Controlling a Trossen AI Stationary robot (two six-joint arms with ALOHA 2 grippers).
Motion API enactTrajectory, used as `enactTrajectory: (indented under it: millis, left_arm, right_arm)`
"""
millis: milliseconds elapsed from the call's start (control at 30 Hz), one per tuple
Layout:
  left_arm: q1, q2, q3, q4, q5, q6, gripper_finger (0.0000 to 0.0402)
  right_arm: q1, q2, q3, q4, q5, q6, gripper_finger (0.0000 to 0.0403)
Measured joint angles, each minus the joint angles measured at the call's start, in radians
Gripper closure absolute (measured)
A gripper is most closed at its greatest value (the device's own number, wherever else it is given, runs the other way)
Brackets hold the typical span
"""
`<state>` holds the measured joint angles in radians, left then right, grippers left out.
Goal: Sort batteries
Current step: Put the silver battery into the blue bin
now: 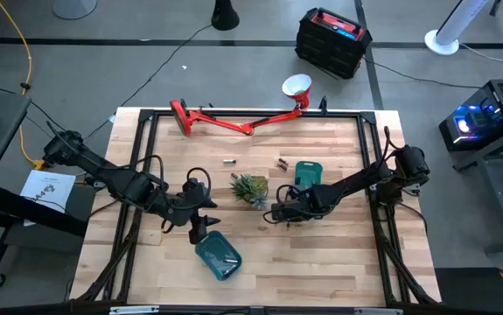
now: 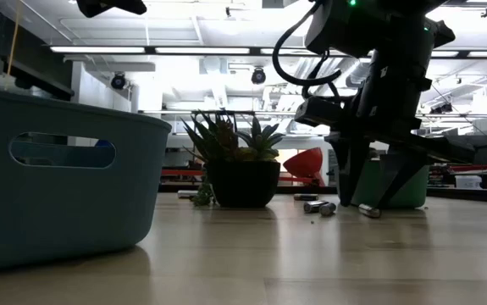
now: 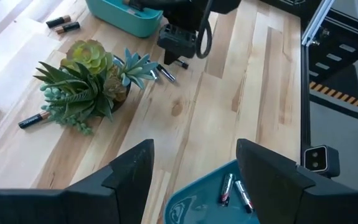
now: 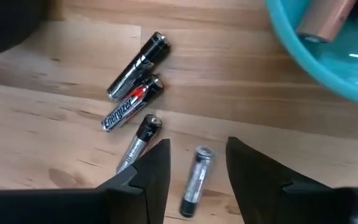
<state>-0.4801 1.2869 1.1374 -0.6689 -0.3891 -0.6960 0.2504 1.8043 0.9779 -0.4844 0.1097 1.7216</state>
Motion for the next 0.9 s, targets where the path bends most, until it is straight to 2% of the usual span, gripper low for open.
enactTrajectory:
  millis: [167,333,567,700,800,900]
  left_arm:
    - [0.0,0.0,0.0,0.0,-0.007,0.009,0.0182]
    - [0.003,0.0,0.0,0.0,-0.019,0.02,0.0182]
    - [0.024,-0.001,0.0,0.003,-0.026,0.02,0.0182]
    - [0.029,-0.028,-0.001,0.039,-0.026,0.045,0.0182]
    - [0.029,-0.069,-0.001,0.069,-0.035,0.078,0.0182]
    - [0.028,-0.116,-0.001,0.114,-0.086,0.127,0.0182]
  right_arm:
    - [0.036,-0.003,0.0,-0.061,0.017,0.001,0.03]
    - [0.093,-0.002,-0.003,-0.044,0.021,0.009,0.0351]
    - [0.143,-0.001,-0.002,-0.063,0.043,0.042,0.0391]
    - [0.158,-0.043,-0.003,-0.077,0.081,0.029,0.0395]
    - [0.164,-0.104,0.026,-0.116,0.121,-0.055,0.0398]
    - [0.164,-0.163,0.081,-0.025,0.172,-0.222,0.0399]
